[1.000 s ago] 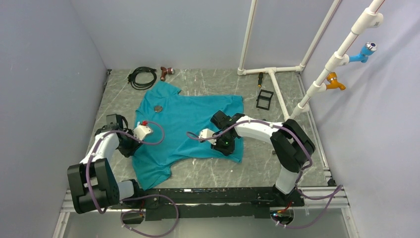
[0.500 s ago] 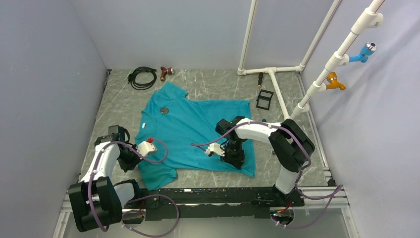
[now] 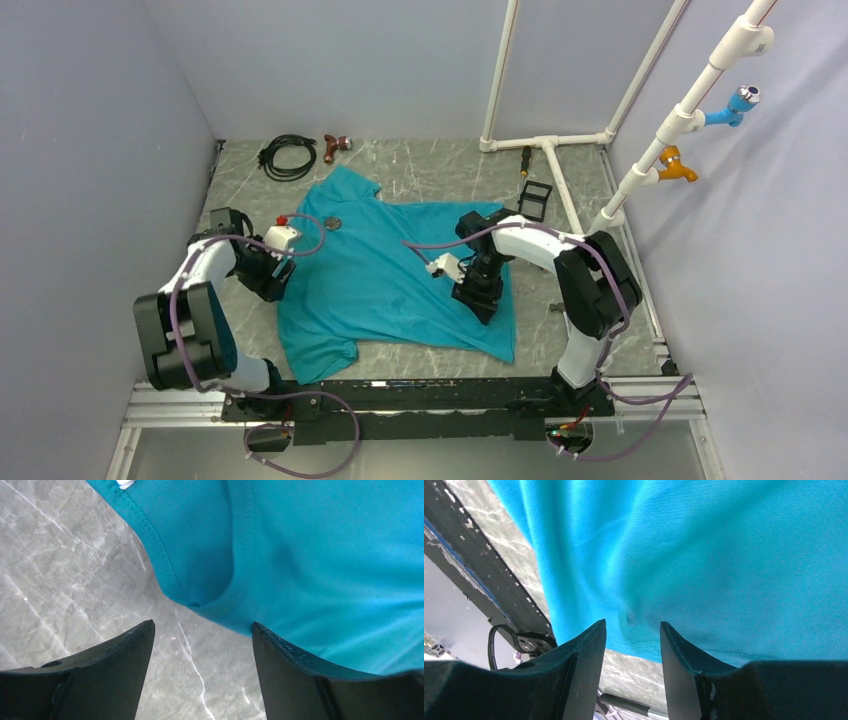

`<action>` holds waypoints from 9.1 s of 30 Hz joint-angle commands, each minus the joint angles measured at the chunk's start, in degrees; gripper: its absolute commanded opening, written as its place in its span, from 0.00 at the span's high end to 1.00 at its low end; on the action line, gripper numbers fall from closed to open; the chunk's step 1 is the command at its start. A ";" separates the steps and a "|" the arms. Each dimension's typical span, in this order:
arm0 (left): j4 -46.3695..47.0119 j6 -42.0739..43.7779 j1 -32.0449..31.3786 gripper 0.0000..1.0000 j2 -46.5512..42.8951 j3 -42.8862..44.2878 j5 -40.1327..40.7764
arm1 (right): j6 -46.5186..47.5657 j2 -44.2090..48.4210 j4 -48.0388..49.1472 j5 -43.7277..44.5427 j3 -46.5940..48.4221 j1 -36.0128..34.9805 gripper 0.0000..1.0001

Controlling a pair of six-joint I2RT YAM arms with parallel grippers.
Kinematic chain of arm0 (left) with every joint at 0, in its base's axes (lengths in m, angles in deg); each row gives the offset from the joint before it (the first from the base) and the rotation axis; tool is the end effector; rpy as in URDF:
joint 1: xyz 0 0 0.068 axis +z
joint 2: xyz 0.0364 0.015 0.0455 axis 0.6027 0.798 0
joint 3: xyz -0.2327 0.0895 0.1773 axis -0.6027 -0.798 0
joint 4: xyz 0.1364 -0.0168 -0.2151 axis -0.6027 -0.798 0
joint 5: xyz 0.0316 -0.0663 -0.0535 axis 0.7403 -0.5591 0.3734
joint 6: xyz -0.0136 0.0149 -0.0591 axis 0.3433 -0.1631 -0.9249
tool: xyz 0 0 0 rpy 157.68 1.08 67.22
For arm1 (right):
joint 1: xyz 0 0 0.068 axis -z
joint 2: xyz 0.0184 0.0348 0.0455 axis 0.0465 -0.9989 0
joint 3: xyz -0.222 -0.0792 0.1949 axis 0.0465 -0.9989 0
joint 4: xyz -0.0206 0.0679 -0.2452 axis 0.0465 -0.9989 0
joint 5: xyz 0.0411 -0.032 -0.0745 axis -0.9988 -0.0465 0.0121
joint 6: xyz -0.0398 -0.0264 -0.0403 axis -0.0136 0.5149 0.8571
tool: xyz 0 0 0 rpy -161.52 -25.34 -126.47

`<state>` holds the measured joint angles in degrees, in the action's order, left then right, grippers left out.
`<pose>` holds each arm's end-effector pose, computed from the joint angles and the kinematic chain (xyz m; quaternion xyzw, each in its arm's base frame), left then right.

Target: Remove the brooch from the garment

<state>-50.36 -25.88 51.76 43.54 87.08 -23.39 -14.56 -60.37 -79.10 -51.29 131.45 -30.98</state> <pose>0.2301 0.0444 0.2183 0.3210 0.9238 -0.0679 0.1973 0.2291 0.1724 0.1925 0.5796 -0.7922 -0.1797 0.0644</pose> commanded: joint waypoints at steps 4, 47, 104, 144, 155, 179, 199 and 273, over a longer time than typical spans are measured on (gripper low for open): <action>6.66 -8.85 -1.80 0.36 7.81 1.41 3.47 | -2.68 -2.98 2.32 -2.93 0.39 0.04 0.54; 10.10 -39.07 -11.01 0.45 19.63 23.93 -18.10 | -24.41 -15.15 10.91 -21.49 34.40 9.17 0.55; 16.09 -55.06 -14.35 0.66 33.68 25.35 -25.92 | -29.04 -21.50 25.55 -20.81 38.85 3.80 0.53; 6.12 -77.07 -4.72 1.00 33.14 20.06 -41.32 | -14.32 -14.56 82.60 -3.44 9.84 -16.55 0.50; 2.99 -78.14 -4.33 1.00 34.21 20.67 -42.64 | -6.42 -17.96 83.92 4.11 11.30 -20.02 0.52; 1.67 -74.96 -3.83 0.61 32.23 21.30 -41.00 | -5.53 -21.09 84.15 7.41 15.67 -19.52 1.00; 19.80 -56.04 3.14 0.01 11.08 13.01 -24.07 | -18.55 -22.04 81.42 -2.48 18.20 -15.40 1.00; 4.81 -54.13 -6.77 1.00 32.08 23.30 -43.58 | -14.37 -16.73 75.61 -0.84 15.03 -15.79 0.29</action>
<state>-43.19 -88.79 45.21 76.65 108.08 -67.28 -22.48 -81.33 3.76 -47.47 142.02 -48.60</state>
